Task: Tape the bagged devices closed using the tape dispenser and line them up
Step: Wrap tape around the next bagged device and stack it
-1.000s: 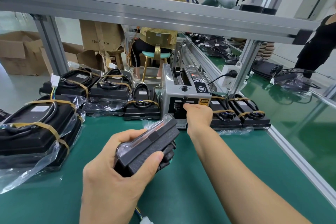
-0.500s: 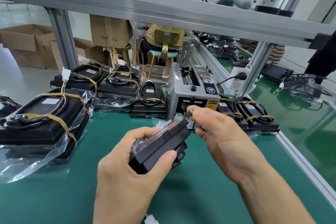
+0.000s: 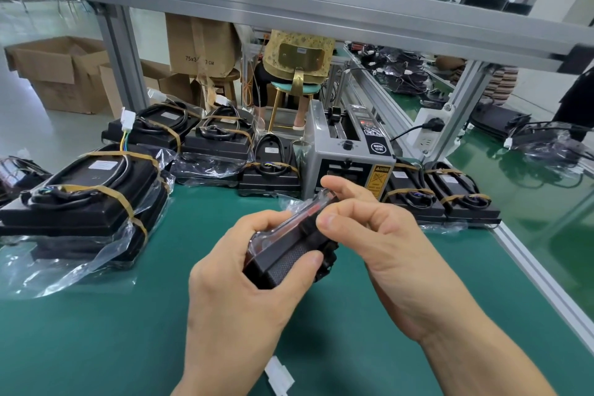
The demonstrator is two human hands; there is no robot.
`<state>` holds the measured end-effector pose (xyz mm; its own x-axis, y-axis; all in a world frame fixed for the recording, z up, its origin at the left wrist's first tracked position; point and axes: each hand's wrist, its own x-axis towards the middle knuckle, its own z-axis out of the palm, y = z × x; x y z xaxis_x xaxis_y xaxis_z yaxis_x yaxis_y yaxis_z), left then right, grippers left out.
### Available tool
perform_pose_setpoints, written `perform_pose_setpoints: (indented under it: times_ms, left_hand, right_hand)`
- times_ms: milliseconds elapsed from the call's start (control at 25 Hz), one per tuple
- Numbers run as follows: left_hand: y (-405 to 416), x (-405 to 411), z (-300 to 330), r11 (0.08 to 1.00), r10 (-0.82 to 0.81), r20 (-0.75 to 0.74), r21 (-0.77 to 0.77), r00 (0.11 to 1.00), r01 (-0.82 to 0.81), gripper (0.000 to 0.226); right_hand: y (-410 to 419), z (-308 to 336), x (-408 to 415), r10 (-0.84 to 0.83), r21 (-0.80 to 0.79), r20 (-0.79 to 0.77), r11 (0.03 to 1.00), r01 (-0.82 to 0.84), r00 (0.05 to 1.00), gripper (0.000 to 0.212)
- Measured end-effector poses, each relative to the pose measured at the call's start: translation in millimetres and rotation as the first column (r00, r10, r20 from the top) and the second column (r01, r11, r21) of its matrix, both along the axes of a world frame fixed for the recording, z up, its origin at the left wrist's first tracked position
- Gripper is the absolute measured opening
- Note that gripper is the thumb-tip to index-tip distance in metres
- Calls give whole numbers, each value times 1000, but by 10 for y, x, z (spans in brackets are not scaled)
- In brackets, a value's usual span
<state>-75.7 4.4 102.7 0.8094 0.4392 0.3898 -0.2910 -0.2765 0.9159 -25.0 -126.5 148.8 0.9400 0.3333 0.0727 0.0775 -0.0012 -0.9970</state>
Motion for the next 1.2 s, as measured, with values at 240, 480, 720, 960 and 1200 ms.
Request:
perform_pose_setpoints:
  times_ms: [240,480,720,960,1200]
  left_hand:
    - [-5,11,-6,1000,-7,1,19,1000,7,44]
    - [6,16,-16,1000,-9,10,26,1000,9,42]
    - [5,13,-15,999,-17,19,36,1000,17,42]
    - [13,13,-19,999,-16,41,48,999,14,41]
    - [10,16,-21,998,-14,49,60,999,11,41]
  right_hand:
    - [8,-40,8,-26,6,-2,1000,26,1000,14]
    - [20,-62,18,-42,-15,2,999,42,999,12]
    - [24,-82,19,-67,-41,23,997,68,997,18]
    - [41,-111,10,-97,-65,67,993,102,993,19]
    - [54,-117,-2,-103,-9,40,995,104,994,21]
